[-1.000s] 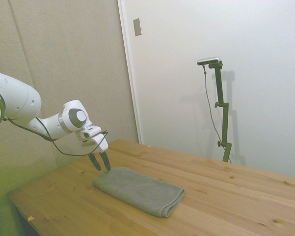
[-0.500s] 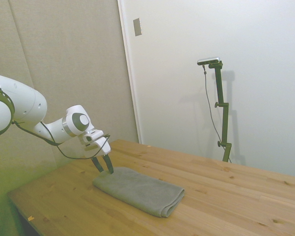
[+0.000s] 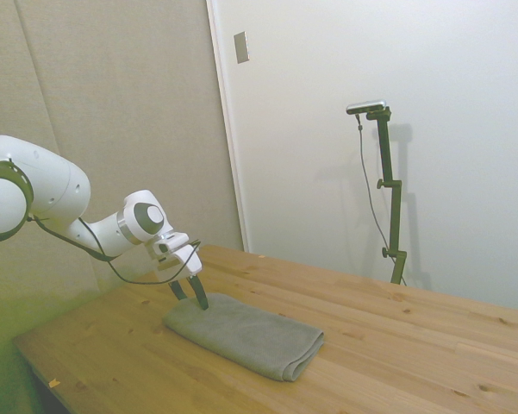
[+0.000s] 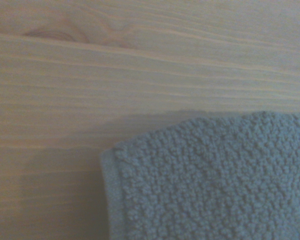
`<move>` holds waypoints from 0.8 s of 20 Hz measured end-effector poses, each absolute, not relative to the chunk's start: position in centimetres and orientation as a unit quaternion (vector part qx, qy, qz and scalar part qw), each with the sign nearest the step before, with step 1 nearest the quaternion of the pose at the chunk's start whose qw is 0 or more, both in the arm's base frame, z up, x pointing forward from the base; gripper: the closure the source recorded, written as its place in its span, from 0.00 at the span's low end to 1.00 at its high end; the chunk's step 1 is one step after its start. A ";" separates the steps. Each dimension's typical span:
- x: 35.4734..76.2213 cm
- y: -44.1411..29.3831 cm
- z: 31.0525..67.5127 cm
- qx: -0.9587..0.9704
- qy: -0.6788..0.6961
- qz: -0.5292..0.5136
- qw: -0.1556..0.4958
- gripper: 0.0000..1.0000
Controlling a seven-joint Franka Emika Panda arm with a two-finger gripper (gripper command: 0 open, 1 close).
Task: Fold the towel
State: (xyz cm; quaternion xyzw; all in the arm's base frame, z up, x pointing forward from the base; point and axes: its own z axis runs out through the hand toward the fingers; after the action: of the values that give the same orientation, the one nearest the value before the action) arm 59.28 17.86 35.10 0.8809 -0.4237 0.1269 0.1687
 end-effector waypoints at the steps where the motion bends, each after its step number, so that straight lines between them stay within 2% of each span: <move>1: 59.3 17.6 35.1 0.880 -0.425 0.127 0.170 0.00; 6: 60.0 15.1 35.0 0.870 -0.443 0.126 0.176 0.00; 7: 60.1 14.6 35.0 0.868 -0.446 0.126 0.178 1.00; 16: 60.2 14.1 34.9 0.868 -0.447 0.129 0.174 1.00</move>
State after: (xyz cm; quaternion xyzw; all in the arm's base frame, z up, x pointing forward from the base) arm 60.23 14.09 34.91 0.8679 -0.4468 0.1291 0.1744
